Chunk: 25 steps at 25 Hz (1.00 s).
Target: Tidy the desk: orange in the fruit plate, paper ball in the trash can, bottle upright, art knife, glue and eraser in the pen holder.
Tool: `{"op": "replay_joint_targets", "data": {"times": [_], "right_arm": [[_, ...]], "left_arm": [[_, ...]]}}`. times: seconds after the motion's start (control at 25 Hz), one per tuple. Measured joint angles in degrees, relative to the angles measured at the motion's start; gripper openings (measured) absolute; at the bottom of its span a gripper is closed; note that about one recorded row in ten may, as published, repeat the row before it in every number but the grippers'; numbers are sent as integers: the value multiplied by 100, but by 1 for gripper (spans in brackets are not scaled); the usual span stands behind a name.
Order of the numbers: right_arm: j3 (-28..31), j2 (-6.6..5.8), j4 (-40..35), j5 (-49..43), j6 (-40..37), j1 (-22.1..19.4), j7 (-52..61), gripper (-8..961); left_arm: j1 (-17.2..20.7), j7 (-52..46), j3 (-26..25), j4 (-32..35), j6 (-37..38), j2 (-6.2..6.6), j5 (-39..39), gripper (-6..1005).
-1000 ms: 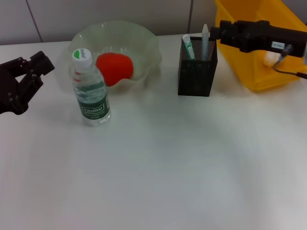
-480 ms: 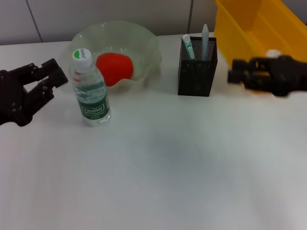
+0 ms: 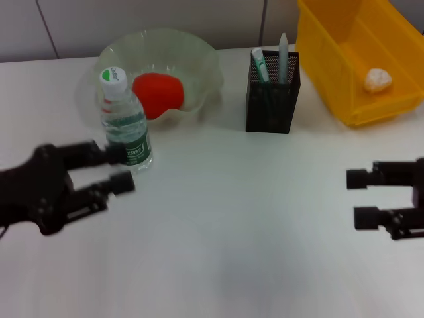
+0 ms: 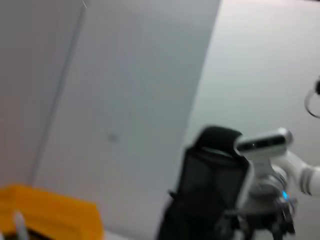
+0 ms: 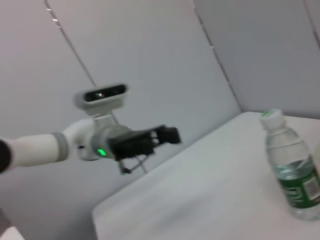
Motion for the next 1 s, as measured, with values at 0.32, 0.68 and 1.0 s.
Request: {"op": "replay_joint_targets", "data": {"times": [0.32, 0.68, 1.0], "right_arm": [[25, 24, -14, 2, -345, -60, 87, 761], [-2, 24, 24, -44, -446, 102, 122, 761], [-128, 27, 78, -468, -390, 235, 86, 762]], "left_arm": [[-241, -281, 9, 37, 72, 7, 709, 478], [-448, -112, 14, -6, -61, -91, 1259, 498], [-568, -172, 31, -11, -69, -98, 1353, 498]]}}
